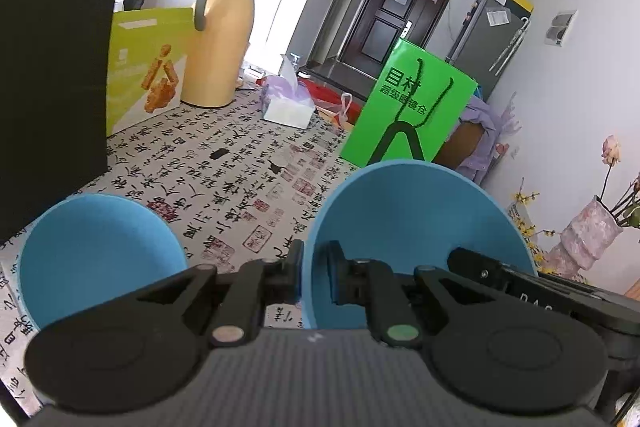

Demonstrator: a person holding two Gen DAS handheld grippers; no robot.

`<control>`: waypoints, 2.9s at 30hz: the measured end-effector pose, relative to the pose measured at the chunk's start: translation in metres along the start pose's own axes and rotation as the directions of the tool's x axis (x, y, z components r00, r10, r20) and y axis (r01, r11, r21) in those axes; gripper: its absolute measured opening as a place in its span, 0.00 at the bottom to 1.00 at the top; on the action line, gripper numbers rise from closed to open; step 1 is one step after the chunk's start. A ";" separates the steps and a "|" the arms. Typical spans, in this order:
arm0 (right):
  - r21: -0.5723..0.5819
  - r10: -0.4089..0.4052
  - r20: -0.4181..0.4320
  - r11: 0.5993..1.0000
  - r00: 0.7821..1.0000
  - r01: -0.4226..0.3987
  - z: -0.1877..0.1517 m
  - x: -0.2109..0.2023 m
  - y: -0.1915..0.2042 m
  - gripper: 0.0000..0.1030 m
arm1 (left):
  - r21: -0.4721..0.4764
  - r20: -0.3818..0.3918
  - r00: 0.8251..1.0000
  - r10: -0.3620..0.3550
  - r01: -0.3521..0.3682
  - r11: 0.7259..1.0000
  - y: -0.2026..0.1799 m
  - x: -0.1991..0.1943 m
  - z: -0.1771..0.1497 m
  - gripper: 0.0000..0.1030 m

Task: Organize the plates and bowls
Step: 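Carry the held blue bowls toward the black paper bag with both grippers, then lower the held blue bowls onto the stacked bowls beside the black bag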

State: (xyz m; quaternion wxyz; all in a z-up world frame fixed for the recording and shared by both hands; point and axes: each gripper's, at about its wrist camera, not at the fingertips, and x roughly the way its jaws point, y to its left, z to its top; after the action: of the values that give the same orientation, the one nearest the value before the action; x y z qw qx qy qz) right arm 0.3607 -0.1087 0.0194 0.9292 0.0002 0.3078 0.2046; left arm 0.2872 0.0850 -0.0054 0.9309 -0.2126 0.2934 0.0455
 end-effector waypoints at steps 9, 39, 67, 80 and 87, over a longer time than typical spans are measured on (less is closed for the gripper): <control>-0.021 0.016 -0.003 1.000 1.000 -0.016 0.001 0.003 0.022 0.14 | -0.027 0.016 1.000 0.009 -0.008 1.000 0.021 -0.009 0.003 0.12; -0.076 0.076 -0.021 0.994 0.997 -0.077 0.003 0.021 0.093 0.14 | -0.104 0.053 0.997 0.052 -0.047 0.993 0.089 -0.033 0.016 0.12; -0.090 0.142 -0.072 0.985 0.987 -0.148 -0.003 0.046 0.139 0.14 | -0.180 0.078 0.993 0.087 -0.072 0.981 0.144 -0.050 0.017 0.12; -0.116 0.146 -0.095 0.981 0.985 -0.157 -0.007 0.060 0.158 0.14 | -0.198 0.075 0.992 0.101 -0.084 0.977 0.165 -0.045 0.015 0.12; -0.131 0.146 -0.116 0.978 0.982 -0.161 -0.011 0.071 0.165 0.14 | -0.205 0.065 0.992 0.108 -0.093 0.974 0.174 -0.039 0.016 0.12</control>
State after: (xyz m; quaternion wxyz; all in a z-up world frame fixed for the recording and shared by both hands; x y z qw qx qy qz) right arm 0.3432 0.0681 -0.0088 0.8907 -0.0520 0.3406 0.2967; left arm 0.2265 0.2511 -0.0359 0.9115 -0.2889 0.2623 0.1300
